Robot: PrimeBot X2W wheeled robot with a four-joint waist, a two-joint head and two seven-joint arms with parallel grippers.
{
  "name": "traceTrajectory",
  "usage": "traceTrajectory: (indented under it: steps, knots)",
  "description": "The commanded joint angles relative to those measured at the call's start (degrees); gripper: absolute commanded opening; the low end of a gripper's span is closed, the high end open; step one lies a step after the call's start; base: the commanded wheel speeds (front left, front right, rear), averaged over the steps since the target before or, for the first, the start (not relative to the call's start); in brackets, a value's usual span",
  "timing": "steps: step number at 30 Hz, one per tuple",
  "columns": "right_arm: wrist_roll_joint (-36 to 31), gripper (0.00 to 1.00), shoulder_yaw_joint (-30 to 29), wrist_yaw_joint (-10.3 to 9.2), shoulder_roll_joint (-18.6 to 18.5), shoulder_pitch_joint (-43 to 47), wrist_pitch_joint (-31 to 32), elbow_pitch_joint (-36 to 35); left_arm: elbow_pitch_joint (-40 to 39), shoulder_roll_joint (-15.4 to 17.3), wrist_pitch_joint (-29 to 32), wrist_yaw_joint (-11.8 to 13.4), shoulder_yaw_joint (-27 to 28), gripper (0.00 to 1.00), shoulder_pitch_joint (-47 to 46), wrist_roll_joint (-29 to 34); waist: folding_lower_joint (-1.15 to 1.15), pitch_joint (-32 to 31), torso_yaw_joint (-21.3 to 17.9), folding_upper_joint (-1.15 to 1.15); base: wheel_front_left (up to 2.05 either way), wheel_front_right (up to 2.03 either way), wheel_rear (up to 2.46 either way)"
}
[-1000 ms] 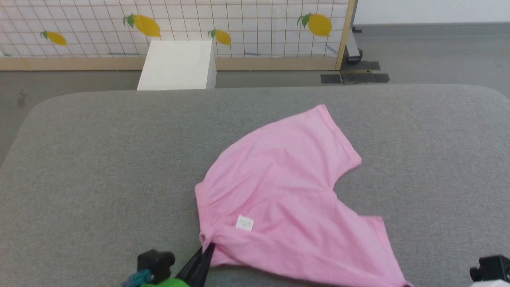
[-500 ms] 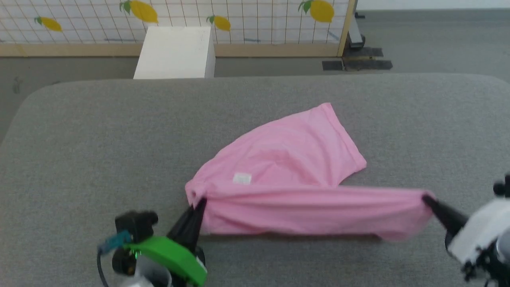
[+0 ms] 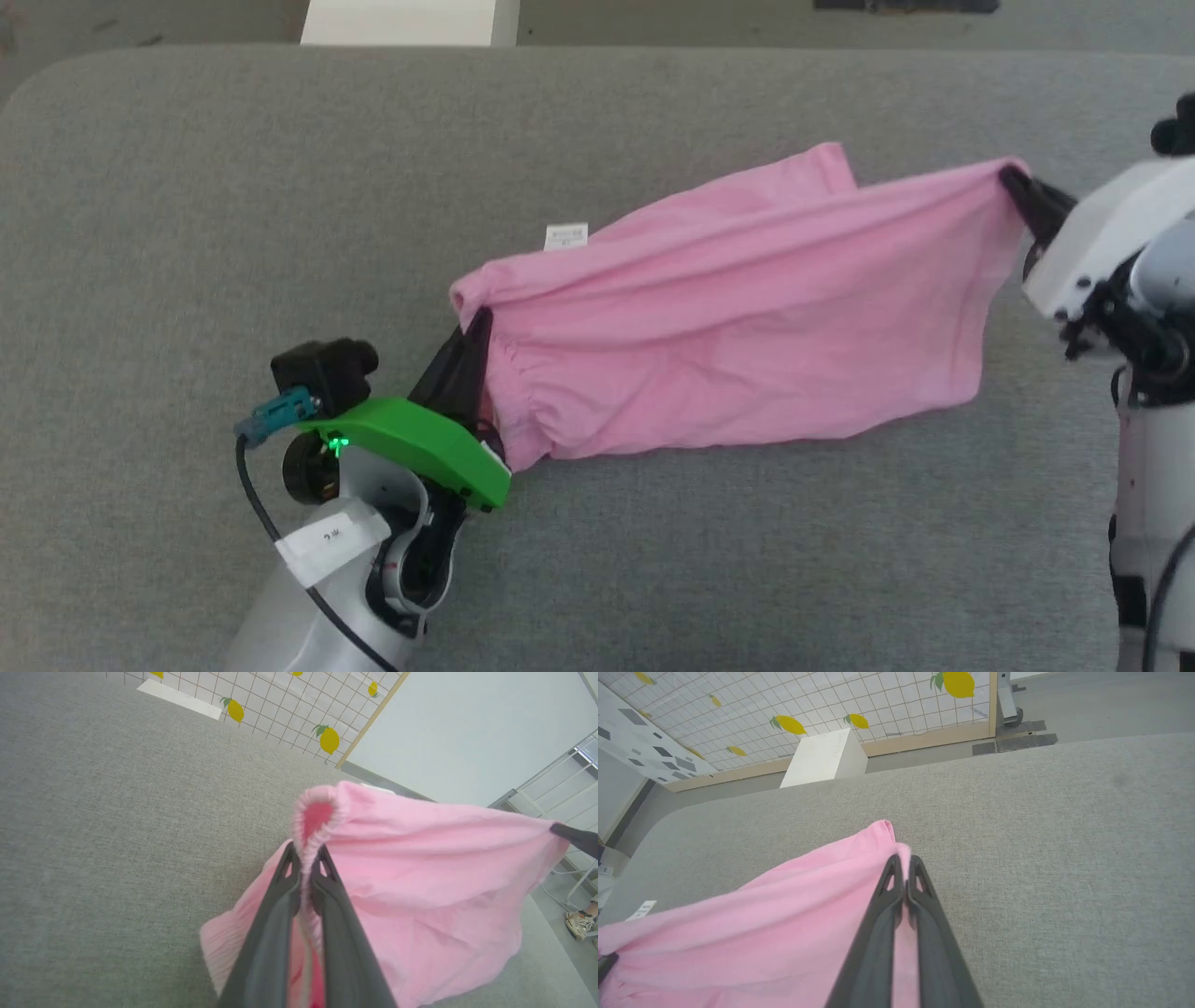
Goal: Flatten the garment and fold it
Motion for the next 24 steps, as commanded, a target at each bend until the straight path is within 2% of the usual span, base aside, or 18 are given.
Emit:
traceTrajectory:
  steps: [1,11,24]
  knots:
    - [-1.1,0.00,0.4,-0.09,-0.8,-2.8,-1.1,1.8,0.5,-0.4,-0.2,0.2,0.3,0.00,-1.6,-0.5,0.00,5.6,4.1,0.00,0.00,0.00,0.00]
    - [-4.7,0.00,5.8,-0.09,-3.5,-15.4,-4.1,14.2,-0.3,-1.8,0.1,1.4,0.1,0.00,-4.0,-0.7,0.00,11.6,7.4,0.00,0.00,0.00,0.00]
    - [-7.9,0.00,8.5,-0.09,-4.4,-20.9,-4.1,26.3,-0.3,-3.2,2.5,2.0,-1.0,0.00,-3.9,-2.6,0.00,14.2,8.4,0.00,0.00,0.00,0.00]
